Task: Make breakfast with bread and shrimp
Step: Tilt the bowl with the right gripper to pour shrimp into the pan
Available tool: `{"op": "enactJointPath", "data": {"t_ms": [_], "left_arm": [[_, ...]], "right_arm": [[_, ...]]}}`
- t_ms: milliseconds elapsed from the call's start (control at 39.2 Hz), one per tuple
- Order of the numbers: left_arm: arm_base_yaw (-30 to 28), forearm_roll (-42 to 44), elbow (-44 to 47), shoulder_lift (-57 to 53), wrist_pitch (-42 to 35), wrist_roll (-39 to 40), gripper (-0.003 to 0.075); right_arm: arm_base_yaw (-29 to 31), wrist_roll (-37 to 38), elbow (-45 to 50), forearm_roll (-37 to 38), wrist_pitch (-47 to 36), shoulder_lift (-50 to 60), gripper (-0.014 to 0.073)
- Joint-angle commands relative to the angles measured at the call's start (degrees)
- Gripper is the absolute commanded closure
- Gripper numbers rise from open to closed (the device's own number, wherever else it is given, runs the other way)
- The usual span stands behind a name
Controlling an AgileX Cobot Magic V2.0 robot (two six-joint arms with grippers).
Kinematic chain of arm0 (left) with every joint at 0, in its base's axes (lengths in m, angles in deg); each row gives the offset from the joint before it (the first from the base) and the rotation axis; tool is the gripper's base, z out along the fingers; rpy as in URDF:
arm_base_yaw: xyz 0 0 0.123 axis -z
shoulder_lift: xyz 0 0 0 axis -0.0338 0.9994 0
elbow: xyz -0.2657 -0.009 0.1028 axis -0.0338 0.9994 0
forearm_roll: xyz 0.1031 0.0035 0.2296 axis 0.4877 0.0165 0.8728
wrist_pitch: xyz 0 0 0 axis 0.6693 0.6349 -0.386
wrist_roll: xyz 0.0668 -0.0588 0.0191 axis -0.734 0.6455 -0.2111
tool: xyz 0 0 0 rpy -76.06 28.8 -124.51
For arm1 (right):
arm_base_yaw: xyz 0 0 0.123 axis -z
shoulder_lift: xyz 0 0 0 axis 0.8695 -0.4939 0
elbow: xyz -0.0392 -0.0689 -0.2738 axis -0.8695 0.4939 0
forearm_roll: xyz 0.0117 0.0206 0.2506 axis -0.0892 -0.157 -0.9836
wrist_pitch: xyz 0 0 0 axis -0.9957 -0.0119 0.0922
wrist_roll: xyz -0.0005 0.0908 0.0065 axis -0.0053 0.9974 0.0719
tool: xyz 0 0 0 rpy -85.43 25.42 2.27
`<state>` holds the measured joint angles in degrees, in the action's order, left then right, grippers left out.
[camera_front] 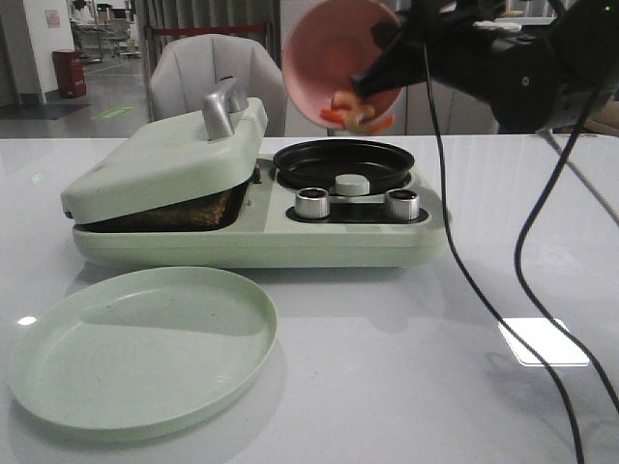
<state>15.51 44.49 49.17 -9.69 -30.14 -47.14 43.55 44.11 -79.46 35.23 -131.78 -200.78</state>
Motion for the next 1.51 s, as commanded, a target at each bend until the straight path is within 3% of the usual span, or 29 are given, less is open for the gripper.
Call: {"op": "enactJointPath", "data": {"t_ms": [0, 128, 255, 485, 638, 740, 1072, 1480], "left_arm": [[0.4, -0.6, -1.5, 0.7, -4.8, 0.5, 0.0535], [0.4, -0.6, -1.5, 0.7, -4.8, 0.5, 0.0535], [0.4, -0.6, -1.5, 0.7, -4.8, 0.5, 0.0535], [0.4, -0.6, -1.5, 0.7, -4.8, 0.5, 0.0535], [0.4, -0.6, -1.5, 0.7, -4.8, 0.5, 0.0535], [0.4, -0.6, -1.5, 0.7, -4.8, 0.5, 0.0535], [0.4, -0.6, -1.5, 0.7, -4.8, 0.5, 0.0535], [0.4, -0.6, -1.5, 0.7, -4.8, 0.5, 0.0535]], "right_arm": [[0.1, -9.4, -1.3, 1.6, -7.1, 2.4, 0.0455], [0.1, -18.9, -1.3, 1.7, -9.2, 1.9, 0.0455], [0.1, -18.5, -1.3, 0.1, -9.0, 2.0, 0.0455], [0.1, 3.7, -1.3, -12.5, -6.7, 2.5, 0.0455], [0.3, 18.8, -1.3, -18.1, 6.3, 5.6, 0.0455], [0.9, 23.5, -1.3, -18.2, 13.4, 8.2, 0.0455], [5.2, 25.3, -1.3, -21.1, 43.3, 22.1, 0.0455], [17.2, 25.3, -1.3, -21.7, 75.2, 29.3, 0.0456]]}}
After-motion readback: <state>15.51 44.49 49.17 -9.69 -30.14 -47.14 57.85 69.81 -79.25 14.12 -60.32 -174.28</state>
